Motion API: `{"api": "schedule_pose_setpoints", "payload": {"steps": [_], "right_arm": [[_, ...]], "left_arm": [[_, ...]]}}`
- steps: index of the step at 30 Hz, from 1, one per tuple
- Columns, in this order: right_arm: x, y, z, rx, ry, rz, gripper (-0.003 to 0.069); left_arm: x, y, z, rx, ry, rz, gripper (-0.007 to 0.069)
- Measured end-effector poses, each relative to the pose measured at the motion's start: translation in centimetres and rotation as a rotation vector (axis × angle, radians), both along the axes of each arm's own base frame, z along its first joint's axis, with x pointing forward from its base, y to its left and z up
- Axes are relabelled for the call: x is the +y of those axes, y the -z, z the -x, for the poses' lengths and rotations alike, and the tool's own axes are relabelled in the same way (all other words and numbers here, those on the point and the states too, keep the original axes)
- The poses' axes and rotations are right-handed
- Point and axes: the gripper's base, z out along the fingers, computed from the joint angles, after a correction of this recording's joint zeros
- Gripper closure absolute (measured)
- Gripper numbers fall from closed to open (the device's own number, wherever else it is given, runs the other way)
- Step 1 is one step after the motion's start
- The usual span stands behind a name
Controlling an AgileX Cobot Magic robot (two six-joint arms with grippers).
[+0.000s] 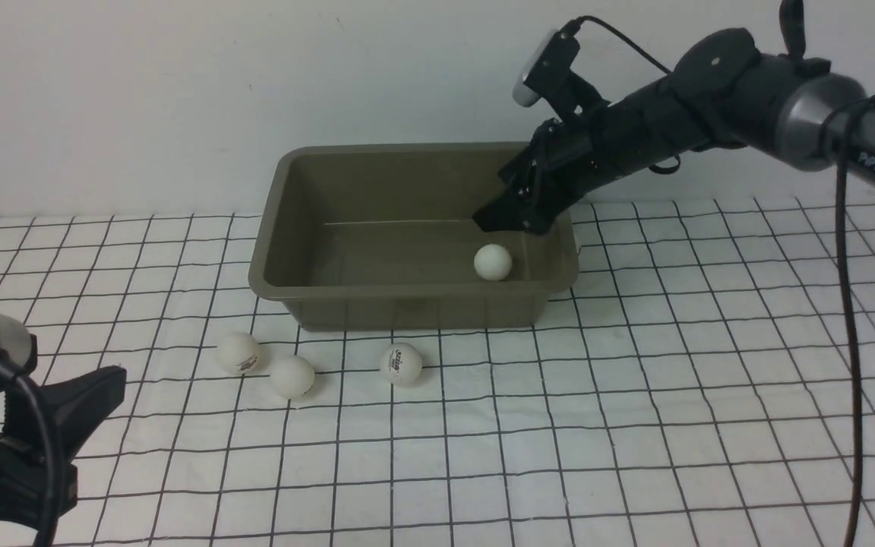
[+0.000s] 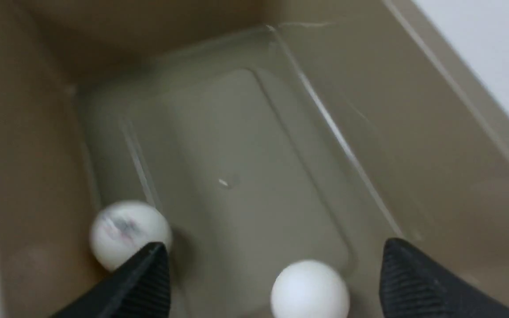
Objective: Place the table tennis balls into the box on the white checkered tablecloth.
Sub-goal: 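Release the ping pong ball into the bin and lift the gripper away, then reach for and grasp a ping pong ball on the table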
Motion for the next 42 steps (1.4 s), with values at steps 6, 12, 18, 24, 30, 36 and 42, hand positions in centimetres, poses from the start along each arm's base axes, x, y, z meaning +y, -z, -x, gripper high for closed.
{"api": "schedule_pose_setpoints", "payload": {"steps": [6,12,18,24,30,36,42], "right_arm": [[-9.9,-0.2,-1.9,0.002,0.157,0.039,0.0129],[-12.3,1.0,-2.3,0.005,0.154,0.056,0.0145],[-11.0,2.6,-2.3,-0.024,0.034,0.07,0.0145],[-10.2,3.5,-2.5,-0.098,-0.053,0.098,0.0145],[-9.9,4.8,-2.6,-0.105,-0.087,0.119,0.0145],[-8.6,5.8,-2.5,-0.104,-0.127,0.106,0.0145],[-6.9,7.6,-2.6,-0.091,-0.147,0.109,0.0145]], "left_arm": [[0.0,0.0,0.0,0.0,0.0,0.0,0.0155],[0.0,0.0,0.0,0.0,0.0,0.0,0.0155],[0.0,0.0,0.0,0.0,0.0,0.0,0.0155],[0.0,0.0,0.0,0.001,0.001,0.0,0.0155],[0.0,0.0,0.0,0.001,0.001,0.0,0.0155],[0.0,0.0,0.0,0.002,0.002,0.0,0.0155],[0.0,0.0,0.0,0.002,0.002,0.0,0.0155]]}}
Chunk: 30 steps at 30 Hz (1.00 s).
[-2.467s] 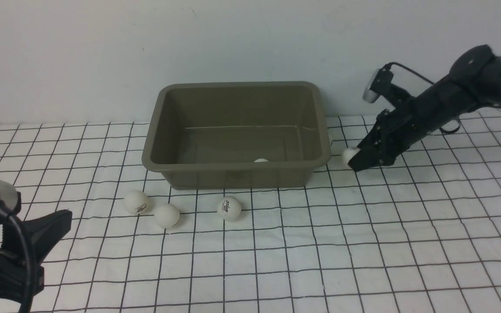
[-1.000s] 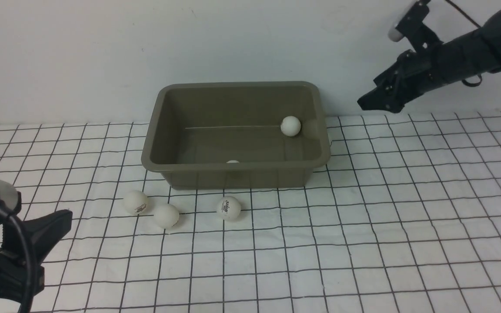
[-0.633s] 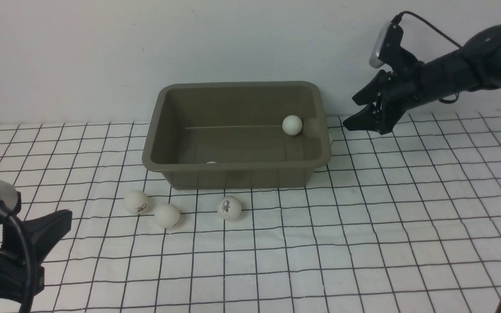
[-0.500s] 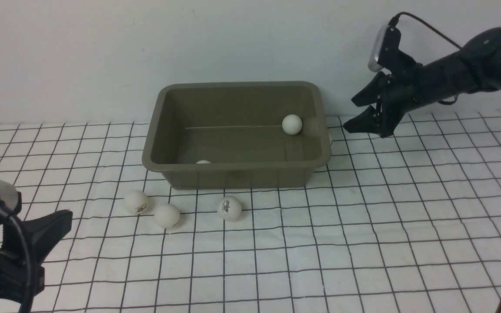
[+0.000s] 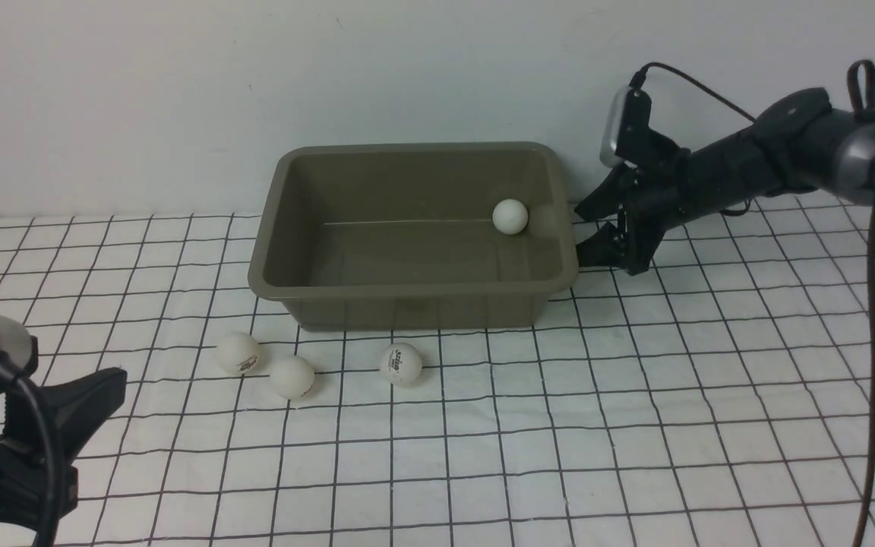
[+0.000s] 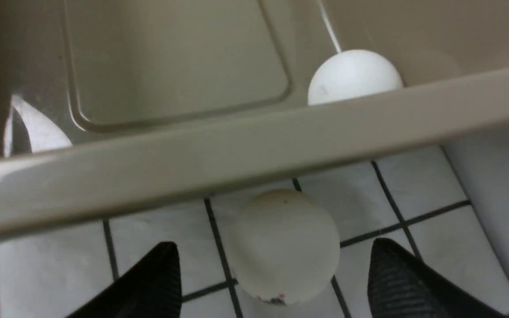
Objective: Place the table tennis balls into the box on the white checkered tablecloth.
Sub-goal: 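Reach for and grasp a ping pong ball on the table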
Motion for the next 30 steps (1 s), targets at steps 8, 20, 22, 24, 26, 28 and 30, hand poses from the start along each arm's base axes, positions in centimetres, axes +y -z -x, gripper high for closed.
{"api": "schedule_pose_setpoints", "payload": {"steps": [8,20,22,24,26,28,30], "right_arm": [[1.7,0.9,-0.3,-0.039,0.021,0.026,0.0165],[1.1,1.6,-0.9,-0.026,0.135,0.07,0.03],[-0.4,0.4,-1.1,-0.031,0.168,0.066,0.03],[-1.3,-0.4,-1.1,-0.037,0.181,0.062,0.03],[-3.3,-2.8,-0.9,-0.05,0.201,0.046,0.03],[-4.4,-5.1,-0.3,-0.046,0.189,0.017,0.03],[-4.3,-6.5,0.4,-0.018,0.148,-0.025,0.03]], "left_arm": [[0.0,0.0,0.0,0.001,0.001,-0.001,0.0155],[0.0,0.0,0.0,0.002,0.002,-0.001,0.0155],[0.0,0.0,0.0,0.002,0.002,-0.001,0.0155],[0.0,0.0,0.0,0.002,0.002,-0.001,0.0155],[0.0,0.0,0.0,0.003,0.003,0.0,0.0155],[0.0,0.0,0.0,0.003,0.003,-0.001,0.0155],[0.0,0.0,0.0,0.003,0.003,-0.001,0.0155]]}}
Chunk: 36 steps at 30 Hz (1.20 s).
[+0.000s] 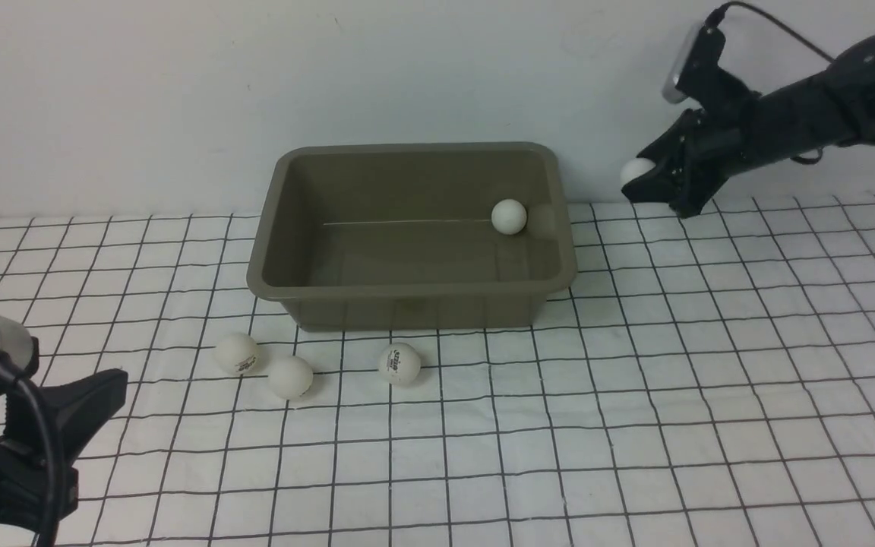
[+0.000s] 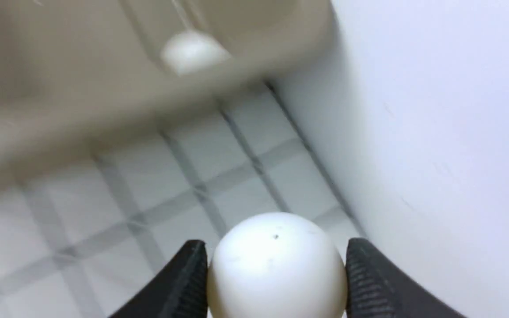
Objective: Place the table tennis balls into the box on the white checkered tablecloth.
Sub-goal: 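Release the ping pong ball into the bin and lift the gripper away, then reach for and grasp a ping pong ball on the table beside the basket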
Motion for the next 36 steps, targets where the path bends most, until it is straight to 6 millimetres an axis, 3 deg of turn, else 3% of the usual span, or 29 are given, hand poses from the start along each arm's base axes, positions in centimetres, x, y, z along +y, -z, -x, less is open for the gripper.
{"api": "schedule_pose_setpoints", "payload": {"steps": [2,4,9,13,18,22,26,28,30,36], "right_arm": [[1.2,-0.9,0.8,0.034,-0.068,-0.068,0.03],[4.7,-1.5,1.7,0.067,-0.162,-0.175,0.03],[11.5,-1.1,2.4,0.019,-0.194,-0.186,0.03],[14.1,0.3,2.6,0.001,-0.196,-0.151,0.0291],[15.0,1.3,2.7,0.001,-0.211,-0.137,0.0115],[12.4,0.4,1.8,-0.067,-0.199,-0.103,0.0083],[5.0,-2.6,0.5,-0.11,-0.063,-0.106,0.0101],[0.4,-4.9,0.7,-0.101,0.007,-0.132,0.012],[-2.7,-7.4,1.6,-0.097,0.073,-0.159,0.0137],[-5.9,-14.8,4.3,-0.156,0.301,-0.221,0.0145]], "left_arm": [[0.0,0.0,0.0,0.0,0.0,0.0,0.0155],[0.0,0.0,0.0,0.0,0.0,0.0,0.0155],[0.0,0.0,0.0,0.0,0.0,0.0,0.0155],[0.0,0.0,0.0,0.0,0.0,0.0,0.0155],[0.0,0.0,0.0,0.0,0.0,0.0,0.0155],[0.0,0.0,0.0,0.005,0.004,0.0,0.0155],[-0.2,0.2,0.2,0.028,0.022,0.001,0.0155],[-0.2,0.2,0.2,0.031,0.025,0.002,0.0155],[-0.2,0.2,0.2,0.031,0.025,0.002,0.0155],[-0.1,0.1,0.1,0.014,0.012,0.001,0.0155]]}}
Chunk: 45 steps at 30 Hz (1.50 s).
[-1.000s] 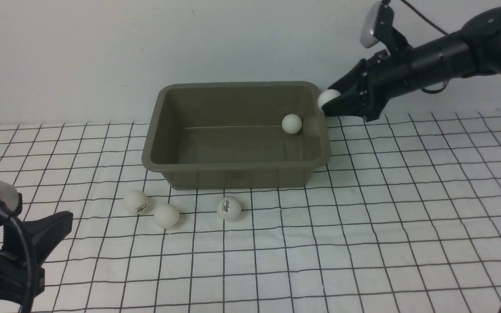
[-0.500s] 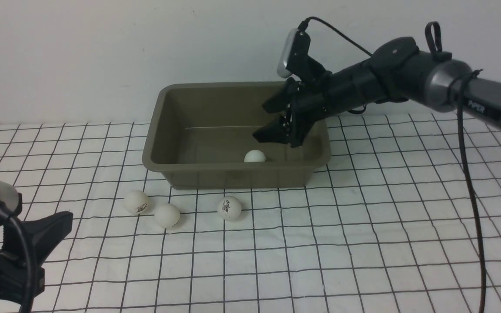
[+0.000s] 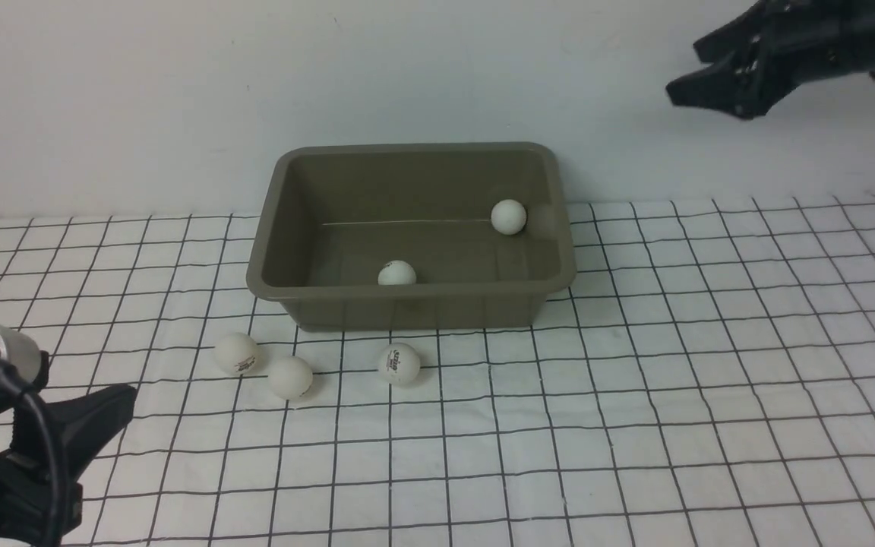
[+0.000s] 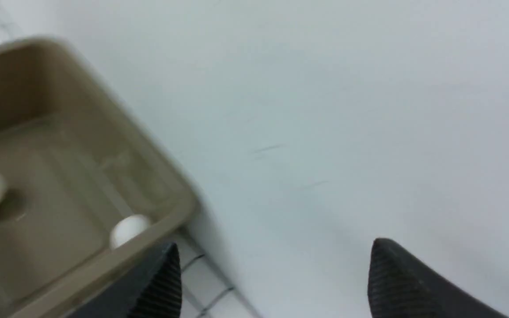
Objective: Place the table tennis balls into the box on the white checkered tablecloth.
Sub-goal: 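Reach for and grasp a ping pong ball on the table beside the basket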
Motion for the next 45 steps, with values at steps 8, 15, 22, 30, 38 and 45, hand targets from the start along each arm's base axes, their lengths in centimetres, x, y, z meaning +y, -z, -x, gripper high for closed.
{"api": "schedule_pose_setpoints", "payload": {"steps": [8,15,22,30,38,45], "right_arm": [[-1.0,-8.9,4.9,-0.11,0.268,-0.115,0.0145],[0.6,-15.1,12.4,-0.119,0.287,-0.141,0.0159],[4.6,-16.6,20.0,-0.048,0.218,-0.073,0.0174],[6.9,-8.3,23.2,0.138,0.176,-0.043,0.0174],[7.1,0.0,25.8,0.262,0.197,-0.028,0.0174],[7.1,1.2,25.7,0.268,0.214,-0.041,0.0174]], "left_arm": [[0.0,-0.1,-0.1,-0.009,-0.006,0.017,0.0155],[-0.3,-0.4,-0.1,-0.019,-0.001,0.088,0.0155],[-0.9,-0.7,-1.6,-0.045,0.07,0.118,0.0155],[-1.8,1.1,-6.1,0.027,0.221,0.164,0.0155],[-1.7,5.1,-10.0,0.178,0.218,0.202,0.0155],[-3.3,8.3,-12.3,0.302,0.215,0.285,0.0155]]}}
